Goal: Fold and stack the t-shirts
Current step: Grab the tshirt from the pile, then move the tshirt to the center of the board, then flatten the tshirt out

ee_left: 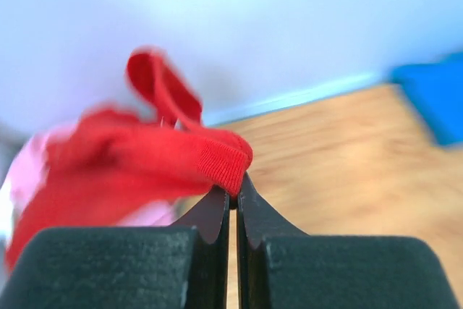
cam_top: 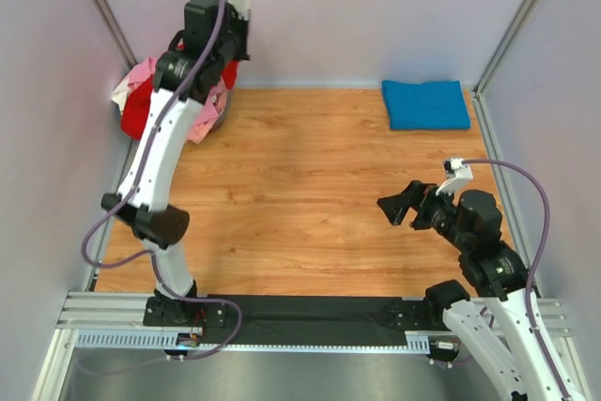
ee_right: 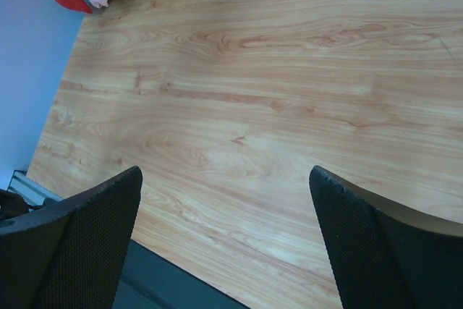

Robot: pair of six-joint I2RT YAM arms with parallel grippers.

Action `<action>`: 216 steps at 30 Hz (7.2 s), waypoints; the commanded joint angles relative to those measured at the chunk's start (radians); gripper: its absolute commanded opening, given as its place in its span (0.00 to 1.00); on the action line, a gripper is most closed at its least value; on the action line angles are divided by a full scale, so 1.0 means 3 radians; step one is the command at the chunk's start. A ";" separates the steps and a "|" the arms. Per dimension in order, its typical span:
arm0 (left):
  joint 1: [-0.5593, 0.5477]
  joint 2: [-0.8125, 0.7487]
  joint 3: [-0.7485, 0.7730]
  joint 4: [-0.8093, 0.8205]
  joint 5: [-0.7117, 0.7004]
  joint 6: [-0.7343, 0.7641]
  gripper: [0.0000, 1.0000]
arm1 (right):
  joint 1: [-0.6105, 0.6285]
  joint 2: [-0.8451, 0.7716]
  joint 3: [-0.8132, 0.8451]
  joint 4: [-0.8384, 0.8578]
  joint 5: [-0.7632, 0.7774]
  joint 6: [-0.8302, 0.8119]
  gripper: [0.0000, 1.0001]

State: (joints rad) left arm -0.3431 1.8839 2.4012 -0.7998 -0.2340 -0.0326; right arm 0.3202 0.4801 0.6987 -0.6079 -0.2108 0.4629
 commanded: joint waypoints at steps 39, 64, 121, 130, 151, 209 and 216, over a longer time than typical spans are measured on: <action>-0.0953 -0.2113 -0.4302 -0.0244 0.0258 -0.1614 1.00 | 0.1391 0.0379 -0.0053 -0.1040 0.0576 0.1887 0.90; -0.0129 0.0168 -0.4005 0.0702 0.0473 -0.1538 0.39 | 0.1300 0.3078 -0.0038 0.0369 0.1429 0.1280 0.60; -0.0119 -0.1325 -0.4072 -0.0151 0.0274 -0.1180 0.96 | 0.0978 0.3635 0.0882 -0.0331 0.1377 0.0241 0.52; -0.0104 -0.1718 -0.4256 -0.0315 0.0136 -0.1042 0.97 | 0.1054 0.3922 0.0898 -0.0259 0.1541 0.0247 0.31; -0.0053 -0.1770 -0.4399 -0.0218 0.0166 -0.1001 0.97 | -0.0508 0.2705 0.1113 -0.0797 0.1144 -0.0035 0.00; 0.0484 0.0654 -0.2998 0.0610 0.0668 -0.1839 0.74 | -0.0050 0.3635 0.0294 0.0170 0.0636 0.0149 0.37; 0.0484 0.0705 -0.2911 0.0631 0.0698 -0.1809 0.18 | -0.0040 0.3722 0.0299 0.0221 0.0570 0.0134 0.04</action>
State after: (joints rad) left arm -0.1959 2.0636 1.5032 -0.6163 -0.0360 -0.5831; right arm 0.2970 1.5391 0.8177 -0.5934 -0.0368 0.5087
